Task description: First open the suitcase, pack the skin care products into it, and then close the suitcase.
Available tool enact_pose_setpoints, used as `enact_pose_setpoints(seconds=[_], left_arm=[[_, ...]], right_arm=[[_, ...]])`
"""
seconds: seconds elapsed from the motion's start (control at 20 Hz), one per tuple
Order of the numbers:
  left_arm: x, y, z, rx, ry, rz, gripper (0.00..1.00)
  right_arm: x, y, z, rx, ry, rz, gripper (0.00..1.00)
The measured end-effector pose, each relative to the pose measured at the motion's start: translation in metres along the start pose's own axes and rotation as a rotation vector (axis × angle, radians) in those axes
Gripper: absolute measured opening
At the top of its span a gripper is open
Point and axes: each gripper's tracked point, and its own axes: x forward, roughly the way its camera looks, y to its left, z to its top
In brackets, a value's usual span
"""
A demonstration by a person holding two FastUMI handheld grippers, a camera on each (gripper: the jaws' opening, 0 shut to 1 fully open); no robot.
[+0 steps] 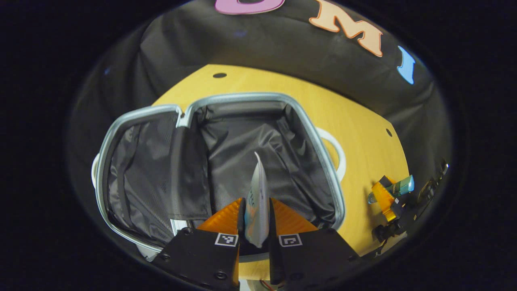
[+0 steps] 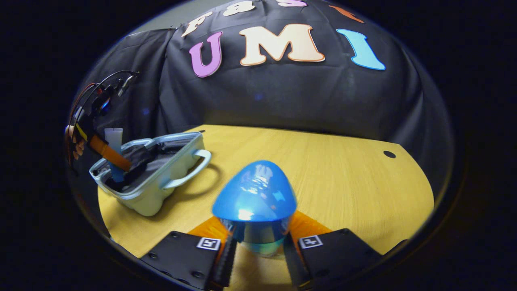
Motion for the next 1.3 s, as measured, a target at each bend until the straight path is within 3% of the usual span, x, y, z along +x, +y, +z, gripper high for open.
enact_pose_setpoints(seconds=[0.2,0.35,0.55,0.6,0.65,0.8,0.85,1.0,1.3], left_arm=[[0.008,0.000,-0.021,-0.049,0.126,-0.039,0.22],[0.015,0.010,-0.023,-0.029,0.166,-0.027,0.22],[0.024,0.015,-0.021,-0.023,0.187,-0.032,0.29],[0.025,0.018,-0.019,-0.019,0.178,-0.031,0.24],[0.022,0.018,-0.015,-0.022,0.167,-0.043,0.29],[0.005,0.019,-0.002,-0.040,0.130,-0.071,0.76],[-0.001,0.023,0.004,-0.044,0.111,-0.076,0.84],[-0.026,0.036,0.017,-0.065,0.064,-0.091,0.94],[-0.075,0.100,0.032,-0.130,-0.004,-0.063,0.97]], right_arm=[[-0.001,0.000,0.001,-0.009,0.000,-0.015,0.49],[-0.001,-0.002,0.000,-0.001,0.015,-0.030,0.47],[-0.010,0.002,0.000,-0.004,0.057,-0.047,0.46],[-0.014,0.003,0.004,-0.010,0.065,-0.055,0.46],[-0.019,0.006,0.008,-0.008,0.071,-0.056,0.46],[-0.032,0.030,0.032,0.031,0.071,-0.035,0.46],[-0.035,0.043,0.043,0.039,0.068,-0.021,0.46],[-0.040,0.088,0.077,0.033,0.048,0.037,0.45],[-0.015,0.199,0.096,0.031,0.085,0.191,0.46]])
